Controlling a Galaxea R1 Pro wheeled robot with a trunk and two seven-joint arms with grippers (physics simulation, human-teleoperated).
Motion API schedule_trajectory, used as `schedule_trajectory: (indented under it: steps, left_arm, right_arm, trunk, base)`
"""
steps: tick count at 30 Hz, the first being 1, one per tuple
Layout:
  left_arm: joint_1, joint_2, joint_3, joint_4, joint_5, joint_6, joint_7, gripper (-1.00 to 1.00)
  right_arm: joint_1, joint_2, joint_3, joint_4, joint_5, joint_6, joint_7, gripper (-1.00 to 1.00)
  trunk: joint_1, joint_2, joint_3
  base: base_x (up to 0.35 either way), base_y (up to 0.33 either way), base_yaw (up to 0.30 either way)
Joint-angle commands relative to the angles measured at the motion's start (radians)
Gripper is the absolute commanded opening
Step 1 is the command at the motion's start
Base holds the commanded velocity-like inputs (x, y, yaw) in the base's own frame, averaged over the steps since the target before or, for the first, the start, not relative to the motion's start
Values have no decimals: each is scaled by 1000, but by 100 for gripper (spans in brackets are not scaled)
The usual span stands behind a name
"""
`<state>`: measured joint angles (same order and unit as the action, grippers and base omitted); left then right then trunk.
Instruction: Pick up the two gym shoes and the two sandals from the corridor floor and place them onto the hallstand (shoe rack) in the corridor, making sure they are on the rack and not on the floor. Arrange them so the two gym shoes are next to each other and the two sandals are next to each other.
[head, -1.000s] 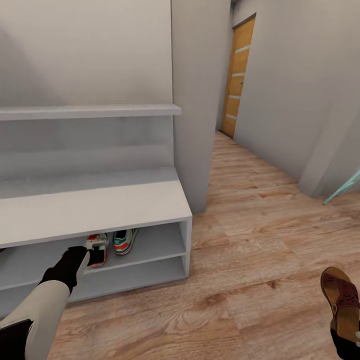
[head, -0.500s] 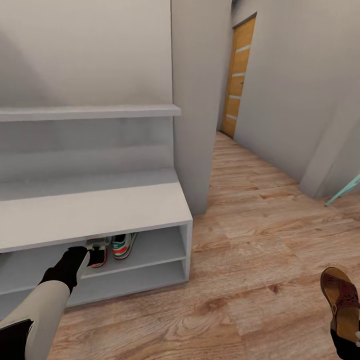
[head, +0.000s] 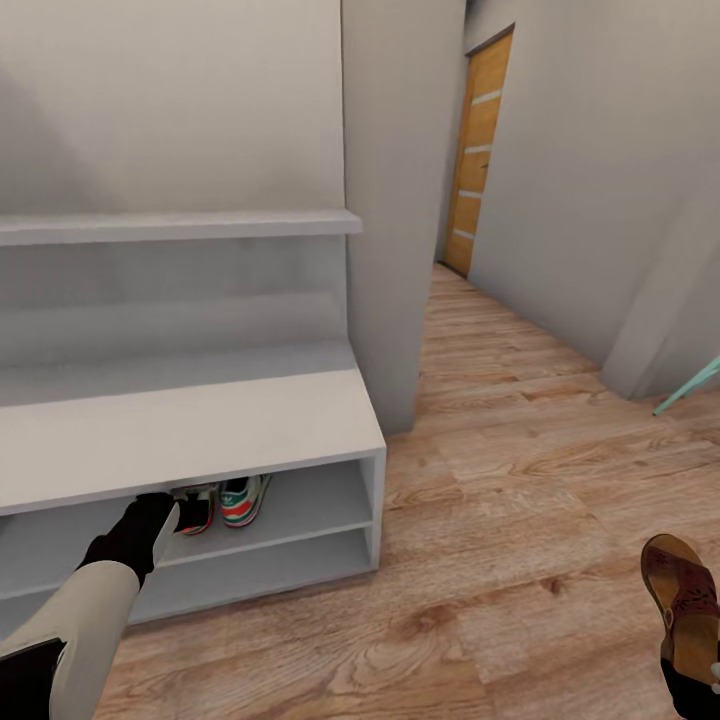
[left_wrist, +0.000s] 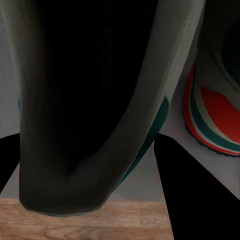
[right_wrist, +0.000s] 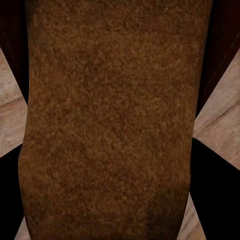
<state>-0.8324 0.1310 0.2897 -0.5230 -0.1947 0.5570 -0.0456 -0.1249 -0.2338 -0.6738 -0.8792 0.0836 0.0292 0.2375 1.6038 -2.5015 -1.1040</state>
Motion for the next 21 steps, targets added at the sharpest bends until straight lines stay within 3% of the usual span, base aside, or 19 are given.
schedule_trajectory:
  steps: [1,12,13,21]
  left_arm:
    - [-1,-1,5,-1,-9,4,-7,-100]
    - [-1,-1,5,-1,-9,3,-8,-100]
    - [-1,-1,5,0,-10,3,-8,100]
    - [-1,0,3,1,-10,3,-8,100]
  right_arm:
    - [-1,1,-4,-1,8,3,8,-100]
    - [-1,1,-5,-1,8,3,8,-100]
    - [-1,1,-4,-1,8,3,8,-100]
    - [-1,1,-4,-1,8,3,8,-100]
  trunk:
    - [0,0,-1]
    - [0,0,-1]
    - [0,0,-1]
    - [0,0,-1]
  base:
    - [10,0,0]
    - [28,0,0]
    - [2,0,0]
    - [0,0,0]
